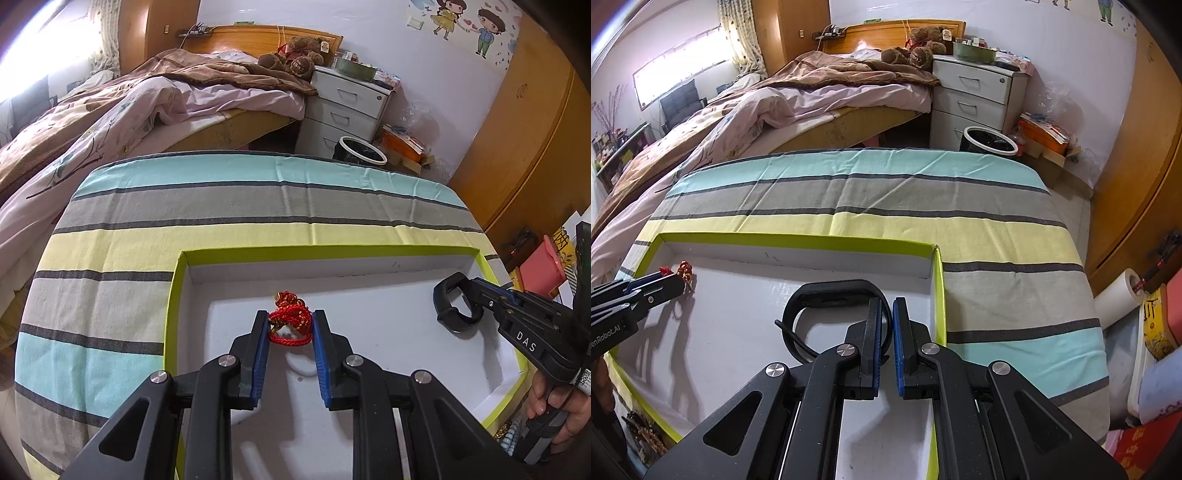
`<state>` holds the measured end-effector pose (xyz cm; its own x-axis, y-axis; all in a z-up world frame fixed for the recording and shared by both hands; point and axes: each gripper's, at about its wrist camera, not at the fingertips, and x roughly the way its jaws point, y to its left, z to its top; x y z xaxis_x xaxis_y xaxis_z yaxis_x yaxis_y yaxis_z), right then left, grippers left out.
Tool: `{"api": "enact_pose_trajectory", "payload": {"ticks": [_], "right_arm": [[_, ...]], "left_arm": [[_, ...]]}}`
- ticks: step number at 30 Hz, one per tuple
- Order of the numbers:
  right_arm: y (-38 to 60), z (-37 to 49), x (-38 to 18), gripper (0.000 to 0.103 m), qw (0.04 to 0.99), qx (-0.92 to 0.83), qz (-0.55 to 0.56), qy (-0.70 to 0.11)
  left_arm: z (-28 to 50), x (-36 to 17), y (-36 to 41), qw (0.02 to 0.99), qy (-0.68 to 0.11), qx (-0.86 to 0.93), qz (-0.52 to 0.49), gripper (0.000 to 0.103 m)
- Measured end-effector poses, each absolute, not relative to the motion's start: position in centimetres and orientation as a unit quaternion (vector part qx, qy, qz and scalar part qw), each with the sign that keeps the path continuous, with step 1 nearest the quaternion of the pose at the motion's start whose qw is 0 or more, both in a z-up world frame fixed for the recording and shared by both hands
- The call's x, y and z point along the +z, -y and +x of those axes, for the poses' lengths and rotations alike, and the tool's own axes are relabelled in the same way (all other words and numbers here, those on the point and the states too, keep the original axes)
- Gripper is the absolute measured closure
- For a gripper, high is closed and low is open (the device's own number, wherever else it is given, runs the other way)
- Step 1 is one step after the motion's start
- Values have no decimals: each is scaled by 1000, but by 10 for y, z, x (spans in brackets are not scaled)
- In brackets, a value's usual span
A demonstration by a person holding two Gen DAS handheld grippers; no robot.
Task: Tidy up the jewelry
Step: 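Carry both items into the green box and open both tools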
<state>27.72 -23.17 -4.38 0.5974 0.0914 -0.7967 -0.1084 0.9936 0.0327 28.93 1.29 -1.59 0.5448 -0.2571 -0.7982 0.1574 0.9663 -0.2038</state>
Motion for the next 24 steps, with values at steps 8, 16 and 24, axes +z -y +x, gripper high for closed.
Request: {"api": "enact_pose_trajectory", "payload": {"ticks": [8, 16, 24], "right_arm": [[230, 276, -44, 91, 894, 58, -9, -444], [231, 267, -35, 88, 899, 66, 0, -433], [231, 242, -19, 71, 907, 75, 11, -415]], "left_arm": [[289, -11, -14, 881, -457, -114, -57, 56], [277, 4, -18, 887, -443, -114, -61, 55], [245, 28, -22, 899, -418, -116, -62, 53]]}}
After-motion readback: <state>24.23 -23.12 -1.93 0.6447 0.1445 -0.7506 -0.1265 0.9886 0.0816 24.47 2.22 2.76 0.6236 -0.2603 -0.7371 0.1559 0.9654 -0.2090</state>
